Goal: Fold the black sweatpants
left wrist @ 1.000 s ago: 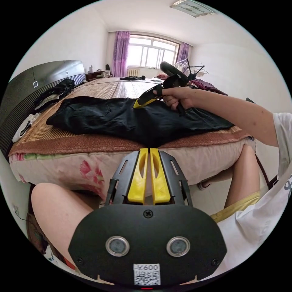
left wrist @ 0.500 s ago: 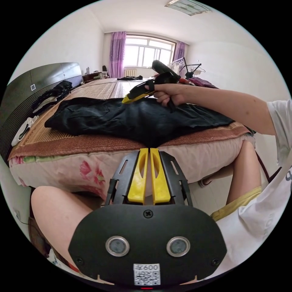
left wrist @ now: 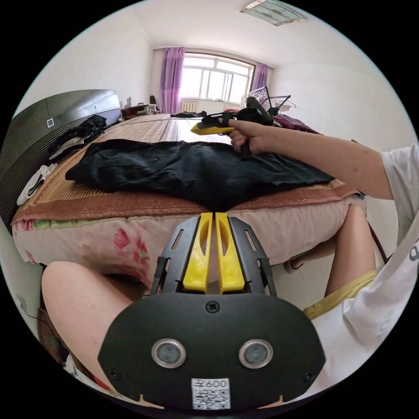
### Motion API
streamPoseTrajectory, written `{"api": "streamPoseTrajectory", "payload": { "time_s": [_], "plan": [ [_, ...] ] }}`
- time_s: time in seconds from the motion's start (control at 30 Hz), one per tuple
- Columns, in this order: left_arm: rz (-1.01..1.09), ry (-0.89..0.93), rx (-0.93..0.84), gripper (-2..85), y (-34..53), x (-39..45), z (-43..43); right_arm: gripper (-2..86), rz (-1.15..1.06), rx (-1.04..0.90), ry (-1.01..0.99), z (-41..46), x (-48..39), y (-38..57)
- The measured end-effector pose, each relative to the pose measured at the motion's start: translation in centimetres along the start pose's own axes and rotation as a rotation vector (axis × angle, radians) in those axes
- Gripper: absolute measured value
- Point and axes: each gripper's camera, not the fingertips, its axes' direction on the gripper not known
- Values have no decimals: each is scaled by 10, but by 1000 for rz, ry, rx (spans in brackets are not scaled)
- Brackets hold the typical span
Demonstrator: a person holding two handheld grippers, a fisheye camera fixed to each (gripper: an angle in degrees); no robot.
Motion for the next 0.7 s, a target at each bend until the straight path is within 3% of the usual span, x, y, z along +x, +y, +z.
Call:
{"api": "streamPoseTrajectory", "payload": {
  "time_s": [0.07,0.2,0.5,0.57,0.7],
  "plan": [
    [20,-7,-3,21,-2,2,-3,-9,-142,-222,-40,40,-66,46],
    [21,6,-12,21,-7,1,-10,-9,-192,-268,73,63,-129,103],
    [24,4,-19,20,-13,4,-30,-8,67,-20,195,-85,-89,146],
    [18,12,-16,19,-14,3,-36,-8,104,52,348,-143,-86,170],
    [4,29,-18,18,-20,2,-50,-9,199,159,428,-214,-87,198]
  ]
}}
